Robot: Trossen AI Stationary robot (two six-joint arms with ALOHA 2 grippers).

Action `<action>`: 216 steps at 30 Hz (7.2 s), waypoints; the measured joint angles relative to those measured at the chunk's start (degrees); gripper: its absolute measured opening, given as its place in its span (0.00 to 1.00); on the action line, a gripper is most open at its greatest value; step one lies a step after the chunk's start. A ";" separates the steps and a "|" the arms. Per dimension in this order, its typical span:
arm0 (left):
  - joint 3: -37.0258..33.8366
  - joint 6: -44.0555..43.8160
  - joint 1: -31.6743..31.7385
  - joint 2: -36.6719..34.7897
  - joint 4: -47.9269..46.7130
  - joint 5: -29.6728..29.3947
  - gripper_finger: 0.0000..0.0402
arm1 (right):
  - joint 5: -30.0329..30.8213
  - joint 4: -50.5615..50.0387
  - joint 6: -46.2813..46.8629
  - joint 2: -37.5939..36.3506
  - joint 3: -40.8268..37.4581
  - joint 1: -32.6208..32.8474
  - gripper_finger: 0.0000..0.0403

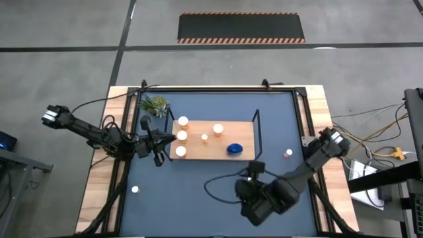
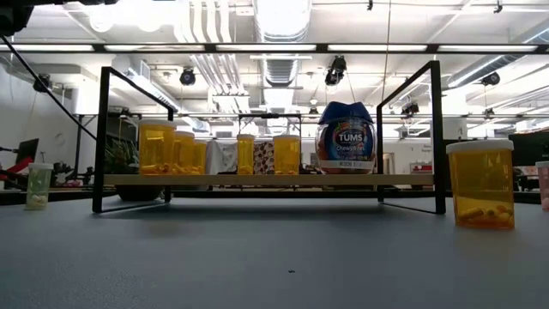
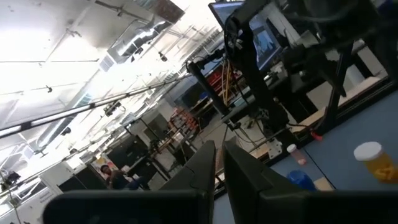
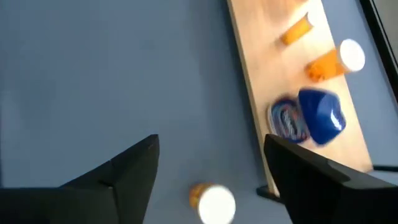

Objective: Pick and place medicine bottles onto shelf by color
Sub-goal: Put the big orange pill bottle on to the shelf aligned with the other big orange pill bottle

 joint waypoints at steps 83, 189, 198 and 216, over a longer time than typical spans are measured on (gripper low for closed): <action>0.28 0.16 -0.70 0.34 4.87 0.34 0.04 | 11.47 60.91 5.88 -16.88 -48.13 7.51 0.48; 0.12 0.42 -0.70 0.61 5.87 0.50 0.04 | -18.02 33.68 -34.34 1.90 -16.38 -30.72 0.70; 0.12 0.42 -0.69 0.61 5.87 0.50 0.04 | -18.01 27.63 -36.16 1.74 -9.50 -30.68 0.57; 0.12 0.42 -0.69 0.59 5.87 0.48 0.04 | -18.04 36.71 -34.97 2.09 -15.46 -30.69 0.03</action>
